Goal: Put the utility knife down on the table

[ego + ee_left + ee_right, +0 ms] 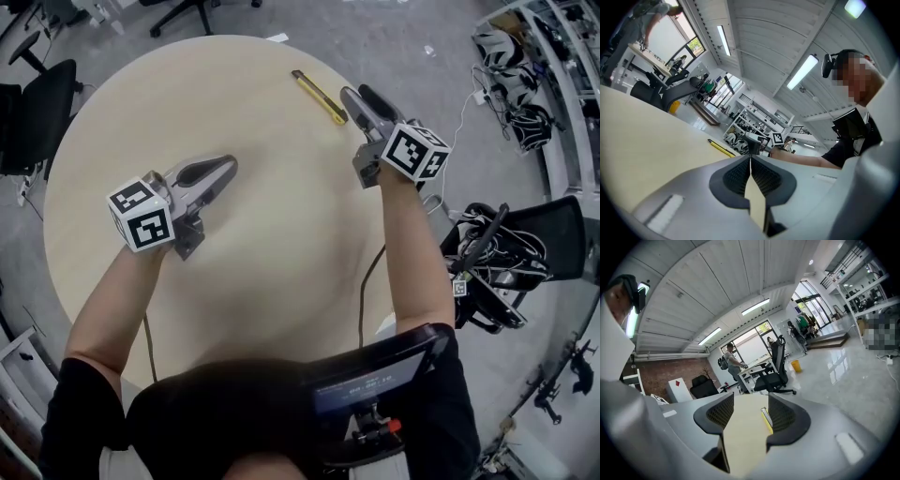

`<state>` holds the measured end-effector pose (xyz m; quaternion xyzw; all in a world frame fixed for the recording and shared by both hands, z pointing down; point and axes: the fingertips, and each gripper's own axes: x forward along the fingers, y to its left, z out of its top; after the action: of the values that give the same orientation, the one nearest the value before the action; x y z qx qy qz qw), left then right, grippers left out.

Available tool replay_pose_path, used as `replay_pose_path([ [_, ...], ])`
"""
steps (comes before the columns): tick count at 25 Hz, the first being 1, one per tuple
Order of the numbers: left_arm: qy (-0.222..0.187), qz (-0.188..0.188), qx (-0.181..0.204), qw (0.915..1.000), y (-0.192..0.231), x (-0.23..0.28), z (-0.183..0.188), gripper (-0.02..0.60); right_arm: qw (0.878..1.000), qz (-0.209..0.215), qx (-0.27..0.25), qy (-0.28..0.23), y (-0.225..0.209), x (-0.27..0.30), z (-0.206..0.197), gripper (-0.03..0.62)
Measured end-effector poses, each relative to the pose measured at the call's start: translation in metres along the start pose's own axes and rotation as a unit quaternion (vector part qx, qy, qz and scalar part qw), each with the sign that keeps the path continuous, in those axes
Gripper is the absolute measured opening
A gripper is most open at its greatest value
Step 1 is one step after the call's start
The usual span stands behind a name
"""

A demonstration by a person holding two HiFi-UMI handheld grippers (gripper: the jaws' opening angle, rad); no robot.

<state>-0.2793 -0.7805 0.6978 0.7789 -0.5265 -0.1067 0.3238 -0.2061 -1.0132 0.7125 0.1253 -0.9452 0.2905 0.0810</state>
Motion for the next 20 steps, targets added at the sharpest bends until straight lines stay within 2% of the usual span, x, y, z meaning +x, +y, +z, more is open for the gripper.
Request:
replay_pose_path([
  [4,-0.001,-0.003,0.018,0.9998,-0.029,-0.011,0.016,0.006,0.999,0.026,-0.005,-0.02,0.034,-0.036,0.015,0.16],
  [8,-0.012,-0.014,0.032,0.9993,-0.063,-0.029,0.033,0.006,0.999,0.032,-0.015,-0.031,0.072,-0.077,0.029,0.049],
  [10,-0.013,-0.017,0.038,0.999,-0.086,-0.042,0.036,0.006,0.999,0.033,-0.011,-0.033,0.093,-0.101,0.031,0.016],
  [20,-0.046,-0.053,0.091,0.9933,-0.204,-0.136,0.072,0.0,0.997,-0.006,-0.031,-0.064,0.216,-0.227,0.055,0.014],
])
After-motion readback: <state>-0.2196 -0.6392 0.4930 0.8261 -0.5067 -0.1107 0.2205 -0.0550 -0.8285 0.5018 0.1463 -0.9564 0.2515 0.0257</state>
